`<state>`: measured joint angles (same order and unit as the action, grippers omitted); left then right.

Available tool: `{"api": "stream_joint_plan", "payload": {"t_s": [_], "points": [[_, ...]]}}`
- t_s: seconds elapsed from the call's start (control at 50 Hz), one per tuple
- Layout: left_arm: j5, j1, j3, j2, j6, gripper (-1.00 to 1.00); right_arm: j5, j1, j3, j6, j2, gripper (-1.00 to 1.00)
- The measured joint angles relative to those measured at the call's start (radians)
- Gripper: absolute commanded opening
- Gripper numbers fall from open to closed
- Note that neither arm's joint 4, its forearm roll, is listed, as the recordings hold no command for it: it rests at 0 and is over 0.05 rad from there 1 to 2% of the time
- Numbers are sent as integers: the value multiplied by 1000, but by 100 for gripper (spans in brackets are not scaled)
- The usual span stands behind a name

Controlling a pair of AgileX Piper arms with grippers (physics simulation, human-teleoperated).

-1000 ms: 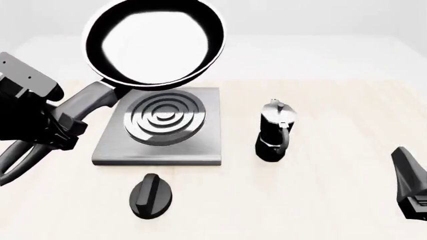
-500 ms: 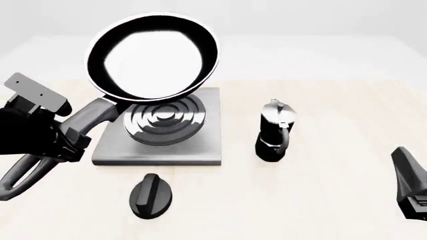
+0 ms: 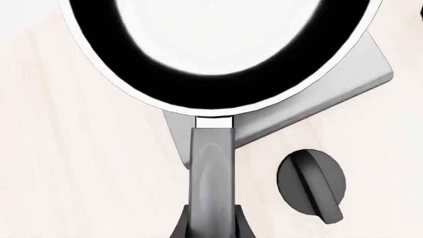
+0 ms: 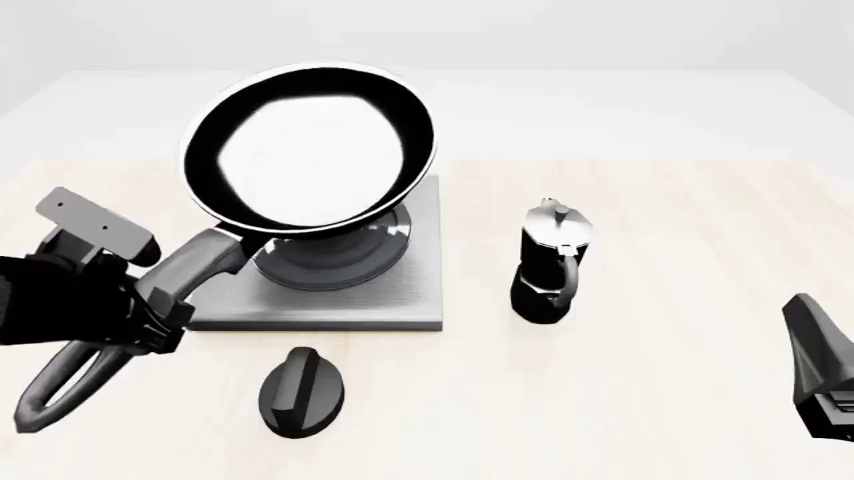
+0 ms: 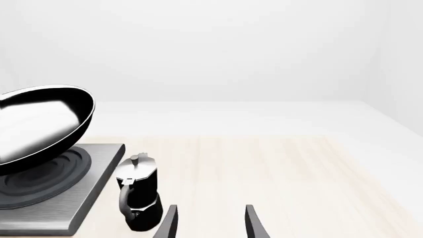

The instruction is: Put the frying pan on the stove.

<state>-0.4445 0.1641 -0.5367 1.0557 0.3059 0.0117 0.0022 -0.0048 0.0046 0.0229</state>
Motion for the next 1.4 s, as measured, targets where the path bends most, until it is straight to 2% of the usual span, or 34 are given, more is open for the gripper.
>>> {"api": "stream_joint_plan", "payload": {"t_s": [0.48, 1.4], "points": [[52, 9, 78, 8, -23, -100, 0, 0, 0, 0, 0, 100], [201, 20, 105, 144, -36, -100, 0, 0, 0, 0, 0, 100]]}}
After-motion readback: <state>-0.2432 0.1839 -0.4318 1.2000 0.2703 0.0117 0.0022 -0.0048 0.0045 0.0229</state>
